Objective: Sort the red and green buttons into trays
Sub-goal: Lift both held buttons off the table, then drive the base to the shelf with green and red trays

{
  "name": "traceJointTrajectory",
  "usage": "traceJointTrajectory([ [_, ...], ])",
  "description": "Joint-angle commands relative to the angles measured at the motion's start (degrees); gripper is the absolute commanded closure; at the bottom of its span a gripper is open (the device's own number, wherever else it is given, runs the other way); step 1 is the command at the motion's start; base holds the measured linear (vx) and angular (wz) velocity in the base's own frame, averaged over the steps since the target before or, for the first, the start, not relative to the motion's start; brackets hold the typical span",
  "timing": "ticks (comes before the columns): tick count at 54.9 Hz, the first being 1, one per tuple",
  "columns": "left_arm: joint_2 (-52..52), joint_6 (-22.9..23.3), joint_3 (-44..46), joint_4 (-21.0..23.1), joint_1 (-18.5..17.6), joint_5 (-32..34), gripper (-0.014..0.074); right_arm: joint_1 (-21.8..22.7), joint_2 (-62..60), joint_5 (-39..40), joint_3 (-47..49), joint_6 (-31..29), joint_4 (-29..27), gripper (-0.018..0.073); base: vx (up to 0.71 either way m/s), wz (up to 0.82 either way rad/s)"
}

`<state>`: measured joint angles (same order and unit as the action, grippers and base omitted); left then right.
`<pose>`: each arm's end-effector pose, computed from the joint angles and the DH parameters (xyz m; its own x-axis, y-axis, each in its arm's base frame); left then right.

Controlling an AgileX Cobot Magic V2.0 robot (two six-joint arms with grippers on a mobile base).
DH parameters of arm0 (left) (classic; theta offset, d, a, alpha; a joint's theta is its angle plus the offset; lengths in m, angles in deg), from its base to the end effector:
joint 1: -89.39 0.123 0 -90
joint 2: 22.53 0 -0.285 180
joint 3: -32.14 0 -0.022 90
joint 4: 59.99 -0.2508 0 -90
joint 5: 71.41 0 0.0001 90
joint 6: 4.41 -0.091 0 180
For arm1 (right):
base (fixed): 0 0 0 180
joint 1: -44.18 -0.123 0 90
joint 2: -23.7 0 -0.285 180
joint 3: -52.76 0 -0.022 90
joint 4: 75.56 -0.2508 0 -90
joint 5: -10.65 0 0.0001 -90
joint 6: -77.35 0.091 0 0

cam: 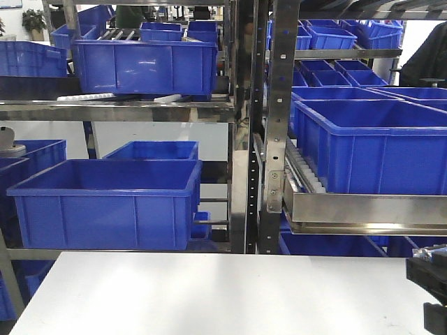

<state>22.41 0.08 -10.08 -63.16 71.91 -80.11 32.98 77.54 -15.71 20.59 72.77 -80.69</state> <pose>0.1320 -0.0408 0.3493 -0.1041 0.0080 -0.9945 0.2900 0.9567 -0.0227 0.1608 0.0355 0.3579 -0.3720 -0.0733 -0.9253 -0.2300 0.9731 0.0154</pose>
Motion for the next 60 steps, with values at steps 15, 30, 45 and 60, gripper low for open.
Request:
traceJointTrajectory([
  [15,-0.30,0.52,1.59,0.58,-0.54,5.02,0.0596,-0.14,-0.50,4.92,1.75,-0.12,-0.07,0.0568,0.00,0.00],
  [30,-0.30,0.52,1.59,0.58,-0.54,5.02,0.0596,-0.14,-0.50,4.92,1.75,-0.12,-0.07,0.0568,0.00,0.00],
  [45,-0.30,0.52,1.59,0.58,-0.54,5.02,0.0596,-0.14,-0.50,4.92,1.75,-0.12,-0.07,0.0568,0.00,0.00],
  [60,-0.30,0.52,1.59,0.58,-0.54,5.02,0.0596,-0.14,-0.50,4.92,1.75,-0.12,-0.07,0.0568,0.00,-0.01],
])
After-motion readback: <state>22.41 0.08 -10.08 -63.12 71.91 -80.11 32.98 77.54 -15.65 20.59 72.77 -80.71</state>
